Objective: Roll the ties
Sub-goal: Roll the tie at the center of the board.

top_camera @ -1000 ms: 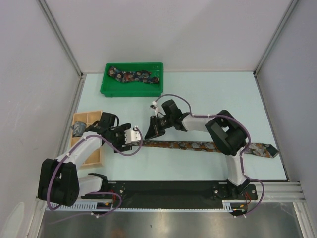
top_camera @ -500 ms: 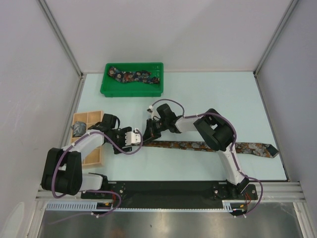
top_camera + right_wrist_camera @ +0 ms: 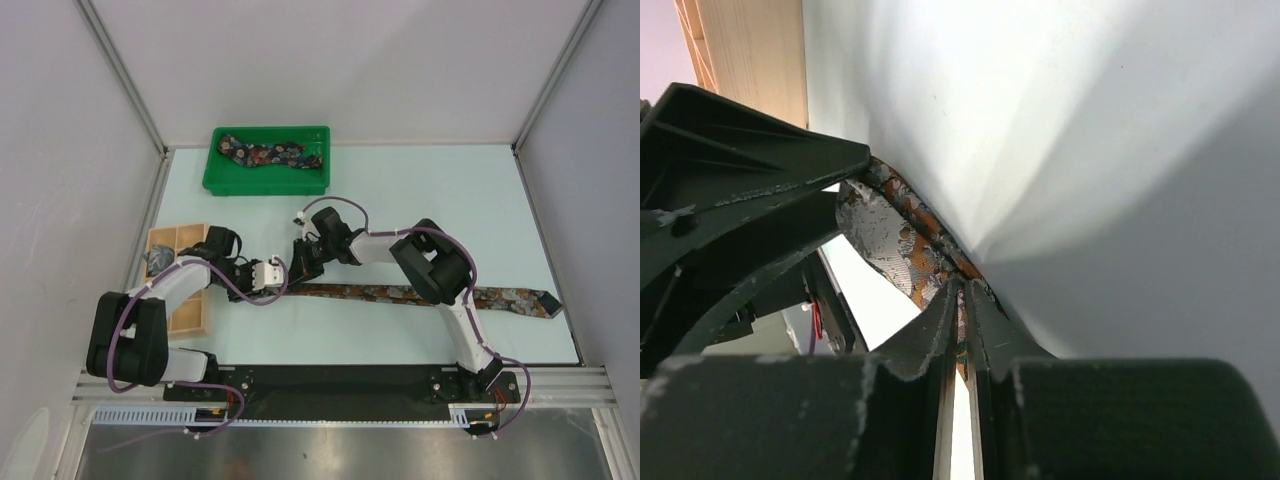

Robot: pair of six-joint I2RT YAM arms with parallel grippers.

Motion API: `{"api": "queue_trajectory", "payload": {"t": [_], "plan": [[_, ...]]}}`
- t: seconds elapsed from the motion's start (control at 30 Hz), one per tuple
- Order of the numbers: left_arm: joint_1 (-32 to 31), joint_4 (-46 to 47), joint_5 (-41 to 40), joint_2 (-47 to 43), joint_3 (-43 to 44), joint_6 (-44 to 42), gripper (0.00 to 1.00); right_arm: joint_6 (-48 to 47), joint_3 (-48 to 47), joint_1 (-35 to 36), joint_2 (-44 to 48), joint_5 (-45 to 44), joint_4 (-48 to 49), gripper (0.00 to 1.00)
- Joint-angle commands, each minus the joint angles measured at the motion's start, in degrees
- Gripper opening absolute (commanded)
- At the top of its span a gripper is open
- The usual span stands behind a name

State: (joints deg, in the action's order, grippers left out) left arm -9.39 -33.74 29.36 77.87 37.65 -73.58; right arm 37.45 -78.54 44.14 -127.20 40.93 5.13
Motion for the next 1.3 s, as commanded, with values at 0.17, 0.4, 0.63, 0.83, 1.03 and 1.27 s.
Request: {"api": "queue_trajectory", "payload": {"t": [0.17, 0.4, 0.63, 0.83, 1.03, 1.27], "plan": [[0.42, -2.48, 2.45, -0.70, 2.61, -1.04, 0.42, -1.78, -0.66, 0.33, 4.92, 1.08, 0.31, 0.20], [0.42, -0.72, 1.92, -0.87, 1.90, -0.25, 0.44, 2.63, 1.99, 2.53, 7.32, 4.60, 4.37, 0.26], [0.51, -0.54, 2.19, -1.40, 1.55, -0.42, 0.45, 3.15, -0.38, 2.62, 1.17, 2.23, 4.19, 0.23], [0.42, -1.07, 3.41, -2.72, 0.93, -1.30, 0.44, 2.63, -1.79, 2.27, -2.35, 0.82, 2.78, 0.22], [0.42, -2.39, 5.35, -3.33, 2.43, -0.34, 0.41, 3.59, -1.70, 2.88, -2.71, 1.44, 3.40, 0.22], [-1.42, -3.62, 7.55, -2.81, 5.68, 2.65, 0.36, 4.30, -1.53, 2.62, -1.92, 2.32, 4.54, 0.22]]}}
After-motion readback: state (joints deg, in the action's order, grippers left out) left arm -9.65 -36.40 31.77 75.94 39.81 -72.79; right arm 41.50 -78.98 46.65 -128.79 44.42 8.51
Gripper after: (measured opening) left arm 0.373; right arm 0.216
